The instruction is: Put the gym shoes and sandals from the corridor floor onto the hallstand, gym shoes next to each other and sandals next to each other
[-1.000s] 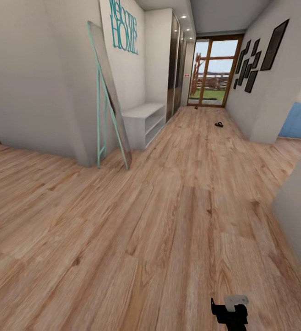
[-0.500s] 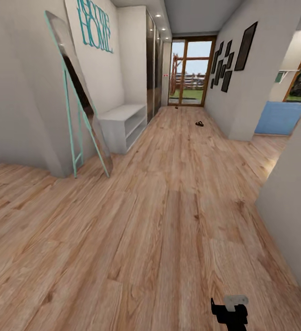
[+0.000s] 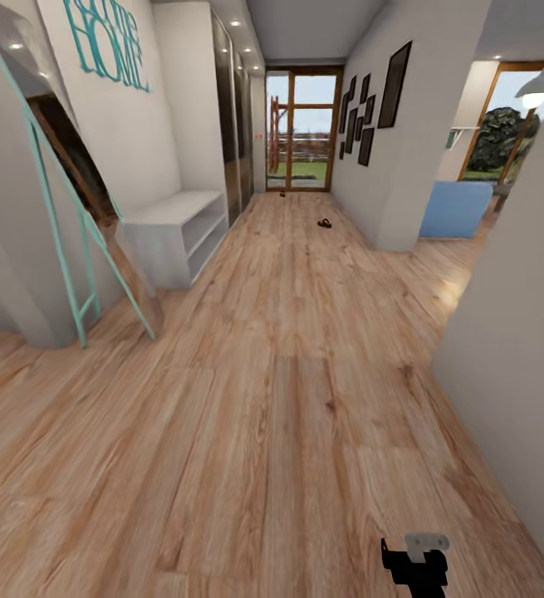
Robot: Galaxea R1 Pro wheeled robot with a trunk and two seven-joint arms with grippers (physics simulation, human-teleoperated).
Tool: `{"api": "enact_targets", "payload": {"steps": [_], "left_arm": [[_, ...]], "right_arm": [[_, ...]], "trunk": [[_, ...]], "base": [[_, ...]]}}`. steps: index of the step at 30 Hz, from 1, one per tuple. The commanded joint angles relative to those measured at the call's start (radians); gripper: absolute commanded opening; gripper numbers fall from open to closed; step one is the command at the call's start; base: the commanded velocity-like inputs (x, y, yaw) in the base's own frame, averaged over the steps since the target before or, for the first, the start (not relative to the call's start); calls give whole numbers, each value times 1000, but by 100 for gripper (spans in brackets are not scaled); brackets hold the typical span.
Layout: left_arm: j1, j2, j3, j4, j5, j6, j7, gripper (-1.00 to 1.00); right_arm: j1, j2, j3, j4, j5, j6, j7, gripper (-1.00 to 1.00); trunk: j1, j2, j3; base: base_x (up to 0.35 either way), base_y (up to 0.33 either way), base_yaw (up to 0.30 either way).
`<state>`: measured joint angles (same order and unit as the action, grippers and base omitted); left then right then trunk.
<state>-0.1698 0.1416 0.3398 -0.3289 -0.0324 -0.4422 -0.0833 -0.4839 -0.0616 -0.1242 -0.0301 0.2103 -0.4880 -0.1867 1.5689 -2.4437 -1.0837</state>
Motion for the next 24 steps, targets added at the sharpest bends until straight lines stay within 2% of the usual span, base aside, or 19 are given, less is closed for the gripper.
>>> {"api": "enact_targets", "payload": {"steps": [1,24], "left_arm": [[-1,0,8,1,-3,-3,-9,100],[-1,0,8,8,-3,-2,-9,100]], "right_arm": [[-1,0,-8,2,11,-3,-4,100],[-1,-1,-9,1,11,-3,-4,100]], "trunk": [[0,0,-1],[0,0,-1]], "base": [[336,0,-266],[336,0,-267]]}}
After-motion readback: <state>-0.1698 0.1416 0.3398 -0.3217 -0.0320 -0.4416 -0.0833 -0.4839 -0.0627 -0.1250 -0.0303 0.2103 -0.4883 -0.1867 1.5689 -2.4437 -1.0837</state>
